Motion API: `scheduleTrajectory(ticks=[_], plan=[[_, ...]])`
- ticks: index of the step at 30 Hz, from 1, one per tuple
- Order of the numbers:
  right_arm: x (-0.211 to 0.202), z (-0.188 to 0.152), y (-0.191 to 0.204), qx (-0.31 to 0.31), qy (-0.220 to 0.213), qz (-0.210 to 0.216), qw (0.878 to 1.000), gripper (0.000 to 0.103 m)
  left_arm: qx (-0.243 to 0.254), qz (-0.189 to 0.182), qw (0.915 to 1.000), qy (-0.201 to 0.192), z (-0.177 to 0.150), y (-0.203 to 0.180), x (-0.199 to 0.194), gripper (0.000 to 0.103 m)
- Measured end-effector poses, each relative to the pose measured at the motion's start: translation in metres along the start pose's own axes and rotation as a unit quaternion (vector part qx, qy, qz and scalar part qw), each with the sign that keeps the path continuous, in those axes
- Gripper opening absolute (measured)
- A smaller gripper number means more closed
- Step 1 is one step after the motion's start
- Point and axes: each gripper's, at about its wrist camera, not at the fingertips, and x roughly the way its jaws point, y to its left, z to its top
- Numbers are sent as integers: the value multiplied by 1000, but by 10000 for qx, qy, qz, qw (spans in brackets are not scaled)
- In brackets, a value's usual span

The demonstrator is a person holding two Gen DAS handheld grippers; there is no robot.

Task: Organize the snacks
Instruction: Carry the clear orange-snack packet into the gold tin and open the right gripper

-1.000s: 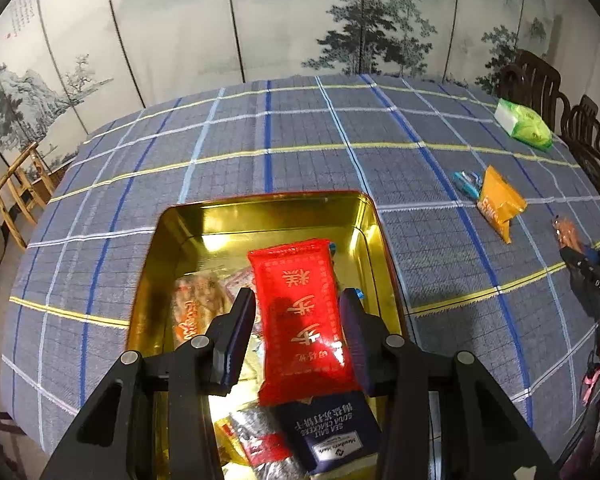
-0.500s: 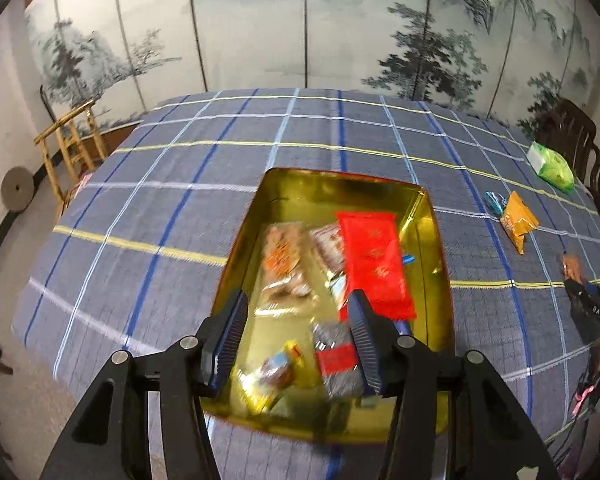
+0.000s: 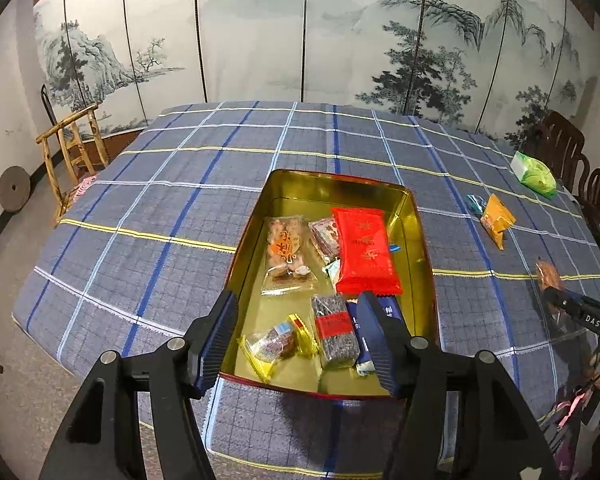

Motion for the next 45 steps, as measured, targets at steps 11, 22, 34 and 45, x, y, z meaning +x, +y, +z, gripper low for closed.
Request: scheduleTrajectory(ticks=[11,22,34,45], plan=[[16,42,120,-524,184,1090,9925,40,-4,65,10000,8,-8,13,-4,65],[87,75,210,-712,706,1611,9818,40,69,478,9988,-112,-8,31,-7,69],[137,93,249,-570,1015,1670,9791,40,75,644,9979,-49,-9,45,2,74],[155,101,263,-473,1031,1521,9818,40,33,634,9980,29,-9,50,9,75]])
